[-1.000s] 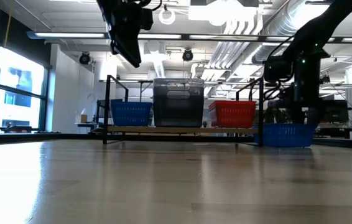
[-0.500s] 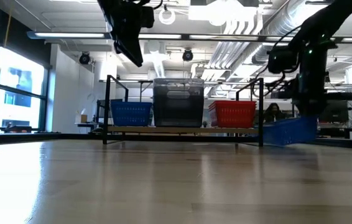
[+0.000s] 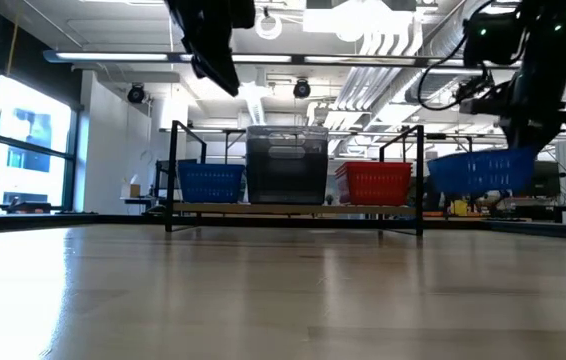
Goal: Stack baskets on shelf by color
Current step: Stack the blue bin on the other blue bin on the shelf
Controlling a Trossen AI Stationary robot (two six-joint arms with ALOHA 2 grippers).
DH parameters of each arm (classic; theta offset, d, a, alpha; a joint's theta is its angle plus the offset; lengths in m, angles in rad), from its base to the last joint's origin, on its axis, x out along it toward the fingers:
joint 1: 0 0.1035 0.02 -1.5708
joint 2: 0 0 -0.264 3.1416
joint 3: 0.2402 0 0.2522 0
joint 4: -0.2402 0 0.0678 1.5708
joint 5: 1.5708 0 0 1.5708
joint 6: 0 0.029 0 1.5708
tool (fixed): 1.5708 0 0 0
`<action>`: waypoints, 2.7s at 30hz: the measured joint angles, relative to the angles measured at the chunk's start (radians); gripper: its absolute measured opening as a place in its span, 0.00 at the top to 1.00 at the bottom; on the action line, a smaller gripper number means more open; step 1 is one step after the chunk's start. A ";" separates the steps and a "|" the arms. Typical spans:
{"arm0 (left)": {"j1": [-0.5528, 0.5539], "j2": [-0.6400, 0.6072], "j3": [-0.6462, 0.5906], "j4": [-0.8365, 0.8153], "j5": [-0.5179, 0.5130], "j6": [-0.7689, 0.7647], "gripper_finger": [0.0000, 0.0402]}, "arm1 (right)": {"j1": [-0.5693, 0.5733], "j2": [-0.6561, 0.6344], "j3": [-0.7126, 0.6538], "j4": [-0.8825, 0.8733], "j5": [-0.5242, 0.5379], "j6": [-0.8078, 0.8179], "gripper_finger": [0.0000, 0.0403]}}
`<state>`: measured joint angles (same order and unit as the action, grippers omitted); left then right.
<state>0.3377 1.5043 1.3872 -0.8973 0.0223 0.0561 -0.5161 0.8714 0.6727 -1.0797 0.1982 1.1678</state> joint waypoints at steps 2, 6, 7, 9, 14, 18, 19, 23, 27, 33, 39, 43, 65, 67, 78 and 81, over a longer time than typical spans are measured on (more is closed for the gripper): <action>-0.021 0.000 0.000 0.004 0.000 -0.027 0.70 | 0.048 -0.025 0.000 -0.043 0.000 0.041 1.00; -0.065 0.000 0.000 0.007 0.000 -0.103 0.70 | 0.132 -0.048 0.010 -0.060 -0.032 0.088 1.00; -0.077 0.000 0.000 0.007 0.000 -0.124 0.70 | 0.152 -0.048 0.017 -0.066 -0.049 0.089 1.00; -0.106 0.000 0.000 0.006 0.000 -0.156 0.70 | 0.194 -0.047 0.028 -0.081 -0.070 0.095 1.00; -0.184 0.000 0.000 0.006 -0.008 -0.219 0.70 | 0.301 -0.046 0.034 -0.085 -0.092 0.155 1.00; -0.244 0.000 0.000 0.006 -0.011 -0.279 0.70 | 0.387 -0.037 0.034 -0.083 -0.113 0.198 1.00; -0.259 0.000 0.000 0.006 -0.011 -0.295 0.70 | 0.407 -0.033 0.034 -0.082 -0.113 0.210 1.00; -0.312 0.001 0.000 0.007 -0.012 -0.342 0.70 | 0.480 -0.010 0.034 -0.047 -0.112 0.248 1.00; -0.360 0.001 0.000 0.040 -0.042 -0.373 0.70 | 0.545 0.029 0.035 0.045 -0.092 0.272 1.00; -0.408 0.001 0.001 0.139 -0.122 -0.390 0.70 | 0.613 0.118 0.035 0.220 -0.066 0.273 1.00; -0.431 0.001 0.001 0.169 -0.124 -0.386 0.70 | 0.665 0.221 0.041 0.409 -0.030 0.294 1.00; -0.438 0.001 0.001 0.169 -0.124 -0.354 0.70 | 0.700 0.313 0.137 0.423 0.027 0.292 1.00; -0.437 0.001 0.001 0.164 -0.192 -0.231 0.70 | 0.693 0.841 0.774 0.132 0.167 0.211 1.00; -0.437 0.001 0.001 0.164 -0.192 -0.228 0.70 | 0.689 0.866 0.802 0.128 0.168 0.208 1.00; -0.438 0.017 0.001 0.161 -0.214 -0.228 0.70 | 0.660 0.896 0.877 0.136 0.210 0.178 1.00; -0.438 0.026 0.001 0.164 -0.256 -0.227 0.70 | 0.659 0.896 0.901 0.140 0.233 0.168 1.00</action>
<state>-0.1001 1.5304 1.3884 -0.7335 -0.2340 -0.1711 0.1432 1.7676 1.5738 -0.9394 0.4308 1.3359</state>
